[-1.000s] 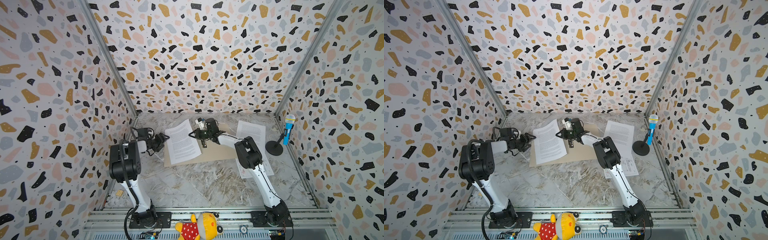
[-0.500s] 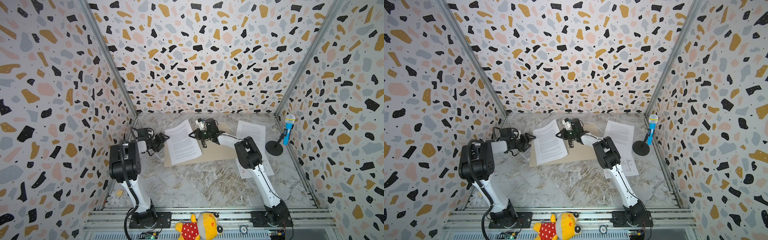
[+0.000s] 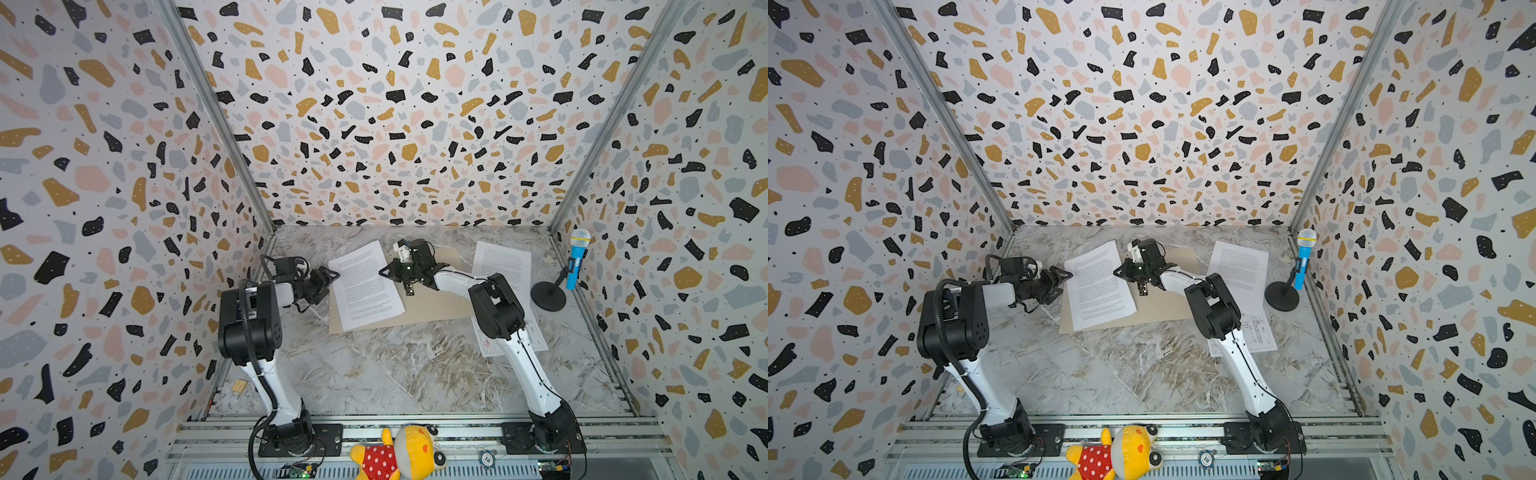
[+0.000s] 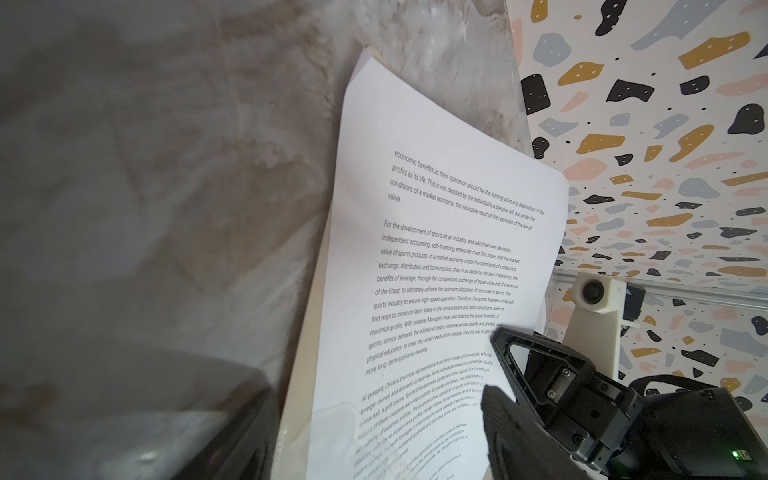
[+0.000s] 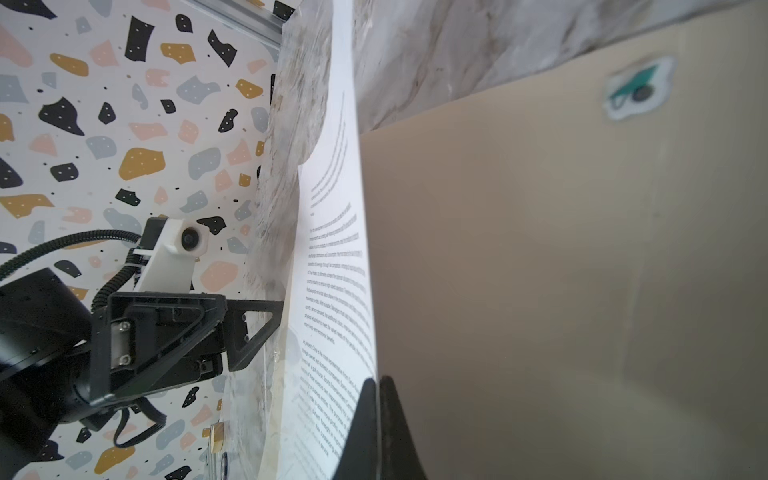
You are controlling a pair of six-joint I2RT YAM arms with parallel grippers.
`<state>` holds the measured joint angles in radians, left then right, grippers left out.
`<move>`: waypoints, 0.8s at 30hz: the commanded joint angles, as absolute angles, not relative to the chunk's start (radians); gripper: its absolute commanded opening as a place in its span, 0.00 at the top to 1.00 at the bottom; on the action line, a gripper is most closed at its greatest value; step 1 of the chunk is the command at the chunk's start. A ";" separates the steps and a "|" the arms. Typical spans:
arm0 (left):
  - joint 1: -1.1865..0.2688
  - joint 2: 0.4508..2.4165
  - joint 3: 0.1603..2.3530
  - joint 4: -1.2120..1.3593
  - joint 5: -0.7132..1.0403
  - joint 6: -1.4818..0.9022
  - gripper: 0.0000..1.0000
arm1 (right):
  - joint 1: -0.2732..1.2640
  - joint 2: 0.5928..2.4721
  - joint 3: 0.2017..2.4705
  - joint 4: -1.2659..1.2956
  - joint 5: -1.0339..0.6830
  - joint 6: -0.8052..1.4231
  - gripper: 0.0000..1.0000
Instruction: Put the files into the folder
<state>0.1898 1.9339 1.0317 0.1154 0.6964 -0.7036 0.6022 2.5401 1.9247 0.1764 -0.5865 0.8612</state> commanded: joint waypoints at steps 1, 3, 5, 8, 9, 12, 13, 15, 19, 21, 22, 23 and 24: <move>0.189 1.930 0.999 0.115 0.709 -0.718 0.21 | 0.608 2.445 1.906 0.164 -0.533 0.914 1.00; 0.188 1.931 1.000 0.117 0.711 -0.720 0.21 | 0.608 2.444 1.899 0.171 -0.532 0.940 1.00; 0.188 1.933 0.999 0.123 0.713 -0.724 0.21 | 0.607 2.443 1.887 0.184 -0.528 0.966 1.00; 0.189 1.937 0.995 0.135 0.719 -0.730 0.21 | 0.607 2.441 1.874 0.204 -0.525 1.005 1.00; 0.189 1.940 0.994 0.135 0.722 -0.729 0.21 | 0.607 2.441 1.875 0.207 -0.523 1.010 1.00; 0.189 1.944 0.991 0.138 0.727 -0.729 0.21 | 0.603 2.441 1.875 0.204 -0.513 1.023 1.00; 0.188 1.946 0.989 0.140 0.728 -0.728 0.21 | 0.601 2.441 1.872 0.204 -0.511 1.030 1.00; 0.188 1.945 0.984 0.144 0.731 -0.728 0.21 | 0.597 2.439 1.864 0.209 -0.506 1.043 1.00; 0.188 1.946 0.973 0.150 0.742 -0.727 0.21 | 0.593 2.438 1.838 0.266 -0.513 1.076 1.00; 0.189 1.948 0.973 0.151 0.748 -0.726 0.21 | 0.590 2.443 1.848 0.269 -0.529 1.056 1.00; 0.189 1.950 0.973 0.151 0.750 -0.724 0.21 | 0.589 2.446 1.858 0.249 -0.534 1.035 1.00; 0.189 1.951 0.975 0.150 0.752 -0.725 0.21 | 0.587 2.448 1.867 0.228 -0.541 1.013 1.00; 0.188 1.953 0.976 0.151 0.753 -0.724 0.21 | 0.585 2.448 1.868 0.223 -0.557 0.996 1.00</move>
<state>0.1898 1.9339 0.9981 0.1776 0.7368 -0.7223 0.5919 2.5099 1.8496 0.2413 -0.5320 1.0409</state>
